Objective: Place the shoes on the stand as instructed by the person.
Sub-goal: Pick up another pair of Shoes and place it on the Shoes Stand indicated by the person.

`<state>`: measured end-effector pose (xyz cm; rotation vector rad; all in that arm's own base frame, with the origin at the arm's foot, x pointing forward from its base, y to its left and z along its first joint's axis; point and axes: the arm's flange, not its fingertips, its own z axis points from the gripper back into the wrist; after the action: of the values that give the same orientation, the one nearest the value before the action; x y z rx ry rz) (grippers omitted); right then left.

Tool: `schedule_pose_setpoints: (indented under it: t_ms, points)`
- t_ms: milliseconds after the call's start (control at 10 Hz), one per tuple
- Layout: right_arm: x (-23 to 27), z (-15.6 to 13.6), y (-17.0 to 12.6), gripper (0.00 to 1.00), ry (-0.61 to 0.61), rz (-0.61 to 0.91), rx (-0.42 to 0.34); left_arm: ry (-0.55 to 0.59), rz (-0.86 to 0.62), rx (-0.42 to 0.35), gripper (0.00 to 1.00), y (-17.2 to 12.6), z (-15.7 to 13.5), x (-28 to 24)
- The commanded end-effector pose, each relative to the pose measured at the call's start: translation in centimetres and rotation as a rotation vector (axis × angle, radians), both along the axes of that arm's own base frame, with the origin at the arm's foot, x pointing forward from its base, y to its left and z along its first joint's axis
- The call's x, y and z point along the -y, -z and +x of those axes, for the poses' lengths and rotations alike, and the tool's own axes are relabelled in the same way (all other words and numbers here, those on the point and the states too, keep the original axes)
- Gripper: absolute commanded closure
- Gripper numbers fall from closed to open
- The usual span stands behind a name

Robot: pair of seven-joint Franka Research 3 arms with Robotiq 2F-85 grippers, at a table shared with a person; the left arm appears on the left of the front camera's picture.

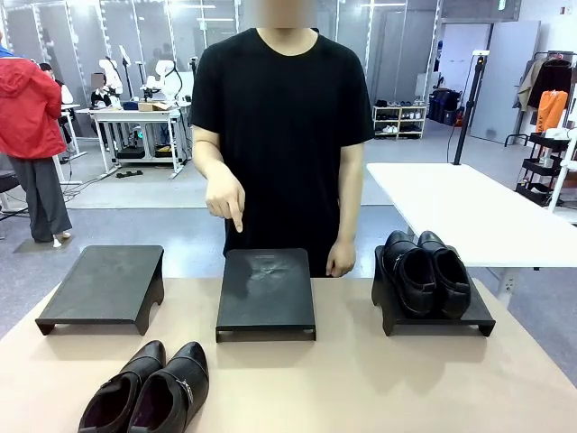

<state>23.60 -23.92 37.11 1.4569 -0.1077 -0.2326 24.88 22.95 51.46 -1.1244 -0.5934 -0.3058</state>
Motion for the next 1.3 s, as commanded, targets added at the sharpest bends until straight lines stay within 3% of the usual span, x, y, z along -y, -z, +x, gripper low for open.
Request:
schedule_pose_setpoints:
  t_ms: [0,200,500,900,1200]
  points:
    - [0.0,-0.3,-0.1,0.00,-0.008,0.006,0.006,0.059,0.123,-0.048,0.00,-2.5,0.6,4.1]
    - [0.0,-0.3,-0.1,0.00,-0.008,0.006,0.006,0.097,0.306,-0.052,0.00,-4.8,0.9,8.2]
    - [0.0,-0.3,-0.1,0.00,-0.008,0.006,0.006,0.192,0.375,-0.058,0.00,-6.4,0.8,13.2]
    - [0.0,-0.3,-0.1,0.00,-0.008,0.006,0.006,0.267,0.497,-0.077,0.00,-4.5,-1.2,23.0]
    - [0.0,-0.3,-0.1,0.00,-0.008,0.006,0.006,0.226,0.532,-0.071,0.00,-2.7,-1.8,28.5]
